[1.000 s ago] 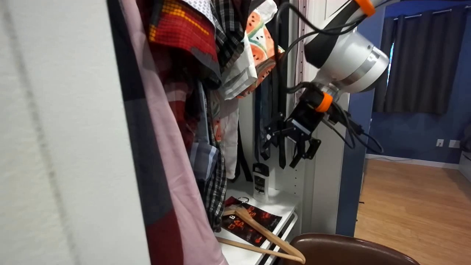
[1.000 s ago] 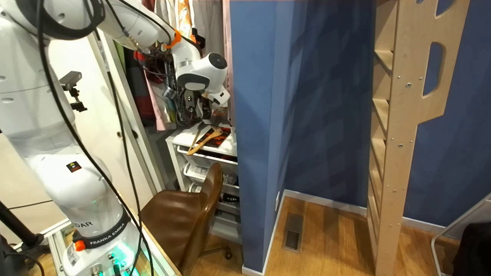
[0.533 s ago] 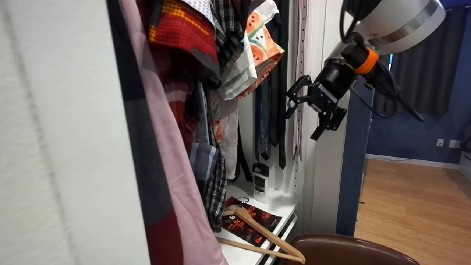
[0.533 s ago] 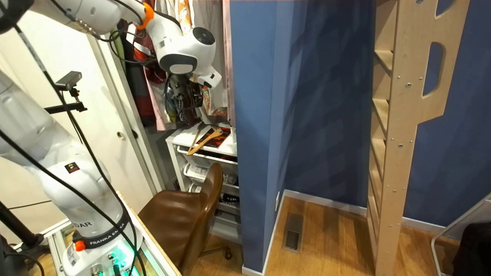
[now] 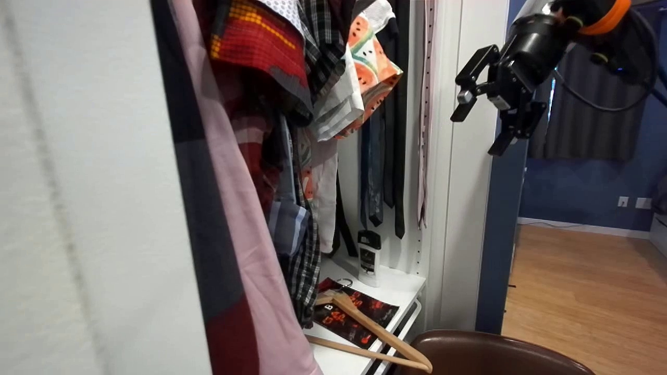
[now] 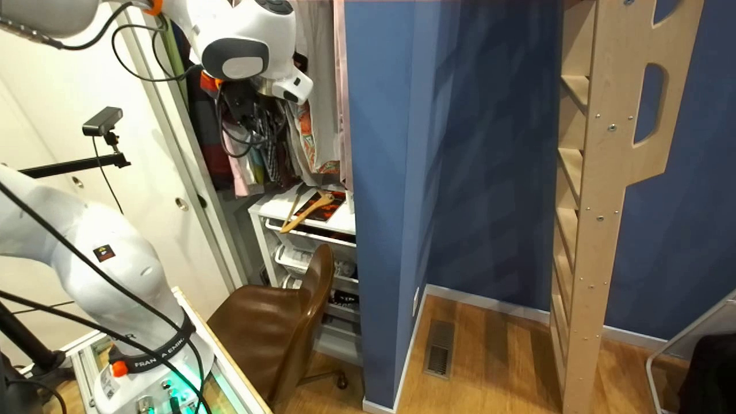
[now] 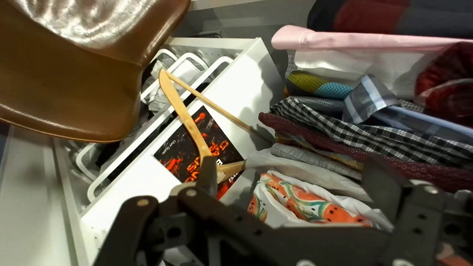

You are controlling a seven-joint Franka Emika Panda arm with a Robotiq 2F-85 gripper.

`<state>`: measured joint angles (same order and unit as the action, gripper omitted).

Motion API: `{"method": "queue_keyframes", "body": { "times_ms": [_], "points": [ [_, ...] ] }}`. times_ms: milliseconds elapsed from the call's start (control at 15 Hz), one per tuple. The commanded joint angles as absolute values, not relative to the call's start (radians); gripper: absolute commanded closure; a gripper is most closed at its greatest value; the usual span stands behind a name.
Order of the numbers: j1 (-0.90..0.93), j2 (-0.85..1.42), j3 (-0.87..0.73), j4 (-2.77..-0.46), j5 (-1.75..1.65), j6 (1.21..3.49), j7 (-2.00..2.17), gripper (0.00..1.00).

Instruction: Put the wooden clothes hanger on the shelf

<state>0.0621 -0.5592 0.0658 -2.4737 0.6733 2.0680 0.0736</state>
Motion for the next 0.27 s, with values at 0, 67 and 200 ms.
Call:
{"method": "queue_keyframes", "body": {
  "times_ms": [0,67,200],
  "points": [
    [0.066,-0.579,0.058,-2.479,0.663,2.060,0.081,0.00],
    [0.065,-0.593,0.057,-2.486,0.659,2.058,0.084,0.00],
    [0.065,-0.598,0.057,-2.492,0.657,2.058,0.085,0.00]
  ]
}}
